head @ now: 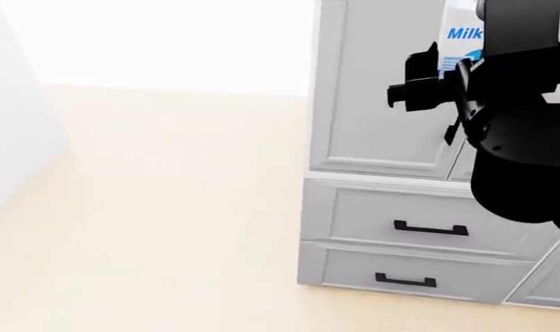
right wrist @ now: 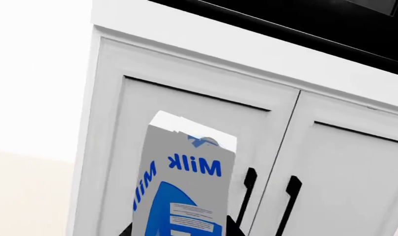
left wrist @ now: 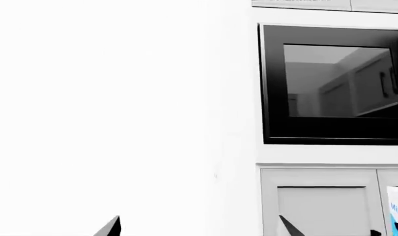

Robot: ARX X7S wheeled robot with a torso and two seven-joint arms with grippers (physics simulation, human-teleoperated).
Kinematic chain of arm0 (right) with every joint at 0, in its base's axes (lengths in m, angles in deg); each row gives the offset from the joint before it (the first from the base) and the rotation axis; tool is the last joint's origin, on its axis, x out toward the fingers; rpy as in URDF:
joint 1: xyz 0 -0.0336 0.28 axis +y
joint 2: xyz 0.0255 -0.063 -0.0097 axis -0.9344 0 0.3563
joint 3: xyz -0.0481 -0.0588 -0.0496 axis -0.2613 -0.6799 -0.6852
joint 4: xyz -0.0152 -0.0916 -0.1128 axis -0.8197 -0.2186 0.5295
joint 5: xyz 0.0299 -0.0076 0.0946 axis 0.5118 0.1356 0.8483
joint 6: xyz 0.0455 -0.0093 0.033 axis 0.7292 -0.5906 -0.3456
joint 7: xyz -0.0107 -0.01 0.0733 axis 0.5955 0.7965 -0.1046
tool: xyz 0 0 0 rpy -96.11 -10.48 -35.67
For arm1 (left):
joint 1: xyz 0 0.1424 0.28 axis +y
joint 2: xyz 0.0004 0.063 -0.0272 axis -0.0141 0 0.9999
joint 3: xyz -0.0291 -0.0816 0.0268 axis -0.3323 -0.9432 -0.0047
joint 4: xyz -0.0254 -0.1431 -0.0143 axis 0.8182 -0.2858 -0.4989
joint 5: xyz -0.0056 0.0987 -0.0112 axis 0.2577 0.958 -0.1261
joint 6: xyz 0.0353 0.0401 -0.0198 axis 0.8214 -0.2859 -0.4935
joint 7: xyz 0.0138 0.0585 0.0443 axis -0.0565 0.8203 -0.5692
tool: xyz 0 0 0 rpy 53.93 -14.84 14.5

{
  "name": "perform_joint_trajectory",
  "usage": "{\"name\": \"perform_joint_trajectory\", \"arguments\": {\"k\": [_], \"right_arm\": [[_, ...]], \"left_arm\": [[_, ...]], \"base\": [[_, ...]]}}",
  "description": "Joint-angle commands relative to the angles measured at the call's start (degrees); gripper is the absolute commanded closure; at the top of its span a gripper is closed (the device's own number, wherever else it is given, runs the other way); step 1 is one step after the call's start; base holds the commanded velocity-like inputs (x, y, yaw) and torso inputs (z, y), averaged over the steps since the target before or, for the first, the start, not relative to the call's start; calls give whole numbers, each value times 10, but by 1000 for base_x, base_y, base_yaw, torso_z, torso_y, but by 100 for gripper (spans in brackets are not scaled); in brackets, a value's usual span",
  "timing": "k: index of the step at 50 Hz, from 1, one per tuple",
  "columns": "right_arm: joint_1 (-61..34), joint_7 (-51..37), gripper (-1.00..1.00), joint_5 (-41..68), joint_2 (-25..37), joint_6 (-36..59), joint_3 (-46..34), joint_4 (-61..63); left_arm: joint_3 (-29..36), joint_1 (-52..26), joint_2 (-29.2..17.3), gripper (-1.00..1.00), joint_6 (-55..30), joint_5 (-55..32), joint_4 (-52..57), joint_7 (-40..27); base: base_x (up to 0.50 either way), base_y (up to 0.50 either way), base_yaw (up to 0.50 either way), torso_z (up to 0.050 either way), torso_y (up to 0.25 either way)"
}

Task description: Move the drinks to the dining counter.

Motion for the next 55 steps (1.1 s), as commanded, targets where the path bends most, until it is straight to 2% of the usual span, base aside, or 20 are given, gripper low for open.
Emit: {"name": "perform_joint_trajectory", "arguments": {"k": [1, 34, 55], "right_arm": [[-8, -2, 100, -17, 1, 10, 8, 5], [-15, 1, 100, -26, -5, 30, 4, 2], [-10, 0, 100, -26, -4, 31, 5, 0]], "left_arm": [[-2, 0, 3, -100, -4, -1, -1, 1], [11, -10, 6, -100, -7, 3, -1, -2], [5, -8, 7, -100, -9, -5, 0, -5]], "base": [[-5, 503, 0, 0, 0], [97, 514, 0, 0, 1], [11, 504, 0, 0, 1]]}}
